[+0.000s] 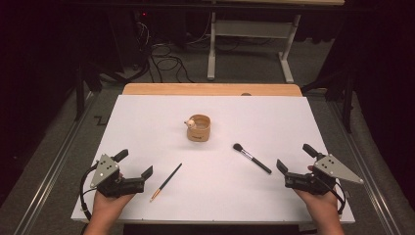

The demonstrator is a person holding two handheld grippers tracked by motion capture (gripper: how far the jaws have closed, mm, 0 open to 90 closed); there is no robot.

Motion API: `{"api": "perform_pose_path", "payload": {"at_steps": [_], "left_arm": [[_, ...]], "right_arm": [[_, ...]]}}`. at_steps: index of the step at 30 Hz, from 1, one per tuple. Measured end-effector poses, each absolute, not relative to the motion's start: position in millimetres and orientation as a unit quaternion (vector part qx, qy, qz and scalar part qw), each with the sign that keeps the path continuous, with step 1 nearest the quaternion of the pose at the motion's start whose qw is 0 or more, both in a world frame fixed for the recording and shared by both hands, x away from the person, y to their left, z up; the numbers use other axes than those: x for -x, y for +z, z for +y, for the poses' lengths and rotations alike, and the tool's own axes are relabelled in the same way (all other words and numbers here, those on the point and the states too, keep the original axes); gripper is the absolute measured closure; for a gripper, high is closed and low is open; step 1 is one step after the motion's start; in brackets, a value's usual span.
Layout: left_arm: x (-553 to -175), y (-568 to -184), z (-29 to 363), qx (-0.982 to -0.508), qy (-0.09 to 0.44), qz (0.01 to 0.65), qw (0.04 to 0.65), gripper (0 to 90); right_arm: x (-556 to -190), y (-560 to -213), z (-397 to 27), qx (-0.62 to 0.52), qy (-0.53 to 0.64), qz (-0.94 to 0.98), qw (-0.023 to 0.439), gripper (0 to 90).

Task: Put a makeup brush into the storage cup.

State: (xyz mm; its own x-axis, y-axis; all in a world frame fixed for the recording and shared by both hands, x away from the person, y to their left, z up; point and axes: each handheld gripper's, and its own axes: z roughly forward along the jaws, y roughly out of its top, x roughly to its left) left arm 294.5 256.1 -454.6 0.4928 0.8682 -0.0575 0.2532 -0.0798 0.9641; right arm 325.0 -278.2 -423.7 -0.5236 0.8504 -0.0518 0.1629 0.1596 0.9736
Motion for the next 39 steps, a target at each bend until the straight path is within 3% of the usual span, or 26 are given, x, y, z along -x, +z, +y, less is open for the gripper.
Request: {"api": "perform_pose_path", "payload": {"at_steps": [39], "left_arm": [[-296.2, -457.5, 262.9, -0.670, 0.278, 0.430, 0.537, 0.5]], "right_arm": [[-329.4, -434.1, -279.2, -0.373, 0.528, 0.694, 0.318, 0.4]]}}
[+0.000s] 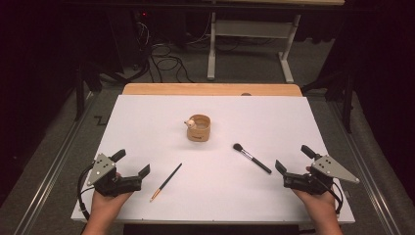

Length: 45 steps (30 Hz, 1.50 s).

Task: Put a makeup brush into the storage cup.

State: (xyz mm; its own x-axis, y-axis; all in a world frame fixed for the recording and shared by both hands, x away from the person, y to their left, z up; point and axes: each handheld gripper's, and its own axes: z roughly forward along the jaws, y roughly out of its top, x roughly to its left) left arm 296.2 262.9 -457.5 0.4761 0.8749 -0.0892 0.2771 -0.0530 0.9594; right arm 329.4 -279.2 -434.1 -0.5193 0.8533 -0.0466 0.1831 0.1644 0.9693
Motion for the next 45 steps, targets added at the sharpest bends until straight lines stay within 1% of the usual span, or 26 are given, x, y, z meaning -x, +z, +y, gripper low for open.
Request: {"api": "perform_pose_path", "payload": {"at_steps": [25, 41, 45], "left_arm": [[-299.2, -461.1, 264.5, -0.673, 0.267, 0.443, 0.529, 1.1], [-303.6, -466.4, 270.5, -0.678, 0.267, 0.470, 0.499, 1.9], [-305.7, -468.4, 274.6, -0.680, 0.267, 0.484, 0.482, 2.0]], "right_arm": [[-330.9, -437.2, -280.3, -0.375, 0.527, 0.696, 0.311, 0.4], [-332.1, -440.4, -280.2, -0.376, 0.522, 0.700, 0.310, 0.6], [-332.2, -441.0, -280.5, -0.379, 0.521, 0.700, 0.309, 0.6]]}}
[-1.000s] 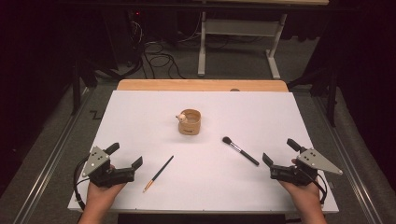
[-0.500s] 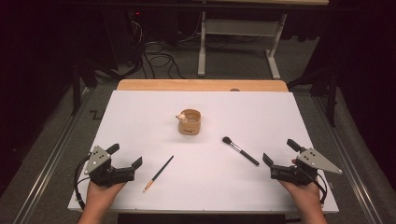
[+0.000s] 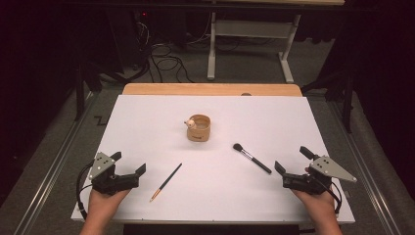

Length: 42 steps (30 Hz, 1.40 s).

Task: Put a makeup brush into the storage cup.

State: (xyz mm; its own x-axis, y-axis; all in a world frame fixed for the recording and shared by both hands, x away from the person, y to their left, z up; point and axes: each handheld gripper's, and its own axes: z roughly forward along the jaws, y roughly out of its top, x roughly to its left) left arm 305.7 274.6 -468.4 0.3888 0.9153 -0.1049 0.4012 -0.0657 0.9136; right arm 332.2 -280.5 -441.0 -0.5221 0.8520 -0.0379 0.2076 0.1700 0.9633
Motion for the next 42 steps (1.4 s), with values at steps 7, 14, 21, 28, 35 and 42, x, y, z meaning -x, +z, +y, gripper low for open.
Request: {"api": "perform_pose_path", "payload": {"at_steps": [7, 14, 21, 28, 35, 42], "left_arm": [[-306.5, -468.7, 279.3, -0.677, 0.272, 0.496, 0.471, 2.2], [-306.4, -468.9, 284.9, -0.669, 0.276, 0.508, 0.468, 2.4], [-306.7, -469.3, 287.2, -0.666, 0.277, 0.514, 0.463, 3.2], [-308.6, -469.3, 285.9, -0.678, 0.254, 0.521, 0.452, 3.6], [-309.0, -470.5, 284.1, -0.674, 0.254, 0.528, 0.450, 3.1], [-311.9, -472.5, 282.9, -0.683, 0.239, 0.543, 0.427, 3.1]], "right_arm": [[-332.8, -441.6, -281.7, -0.380, 0.521, 0.698, 0.310, 0.7], [-332.9, -442.3, -281.4, -0.381, 0.519, 0.700, 0.310, 0.7], [-333.7, -444.1, -280.8, -0.380, 0.520, 0.702, 0.304, 1.0], [-335.2, -445.9, -281.4, -0.386, 0.516, 0.702, 0.303, 1.6], [-336.2, -446.2, -282.8, -0.385, 0.517, 0.701, 0.305, 1.5], [-335.1, -445.2, -283.7, -0.384, 0.518, 0.701, 0.304, 1.5]]}}
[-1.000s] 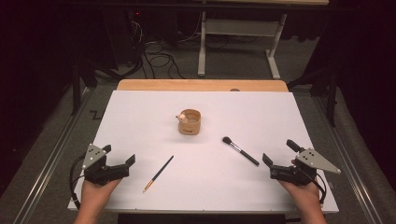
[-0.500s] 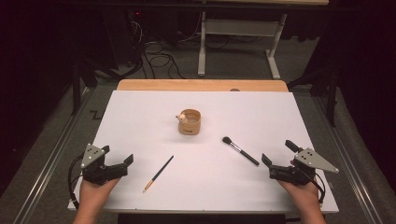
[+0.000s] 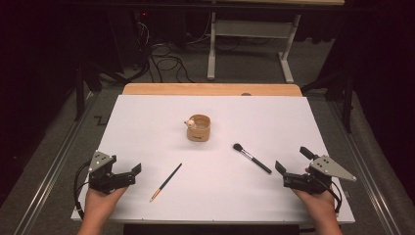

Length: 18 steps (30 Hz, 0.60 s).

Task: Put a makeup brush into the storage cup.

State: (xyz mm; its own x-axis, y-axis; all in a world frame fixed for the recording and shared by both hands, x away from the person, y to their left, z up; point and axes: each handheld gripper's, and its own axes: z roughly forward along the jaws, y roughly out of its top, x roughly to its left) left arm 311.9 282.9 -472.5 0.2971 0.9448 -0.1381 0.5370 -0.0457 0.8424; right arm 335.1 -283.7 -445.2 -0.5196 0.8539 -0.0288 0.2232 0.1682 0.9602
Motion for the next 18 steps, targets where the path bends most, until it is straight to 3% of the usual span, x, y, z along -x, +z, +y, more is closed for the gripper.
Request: {"api": "perform_pose_path", "payload": {"at_steps": [18], "left_arm": [[-318.1, -476.0, 275.7, -0.711, 0.226, 0.551, 0.373, 2.8]], "right_arm": [[-334.4, -443.3, -281.1, -0.378, 0.517, 0.704, 0.306, 1.3]]}}
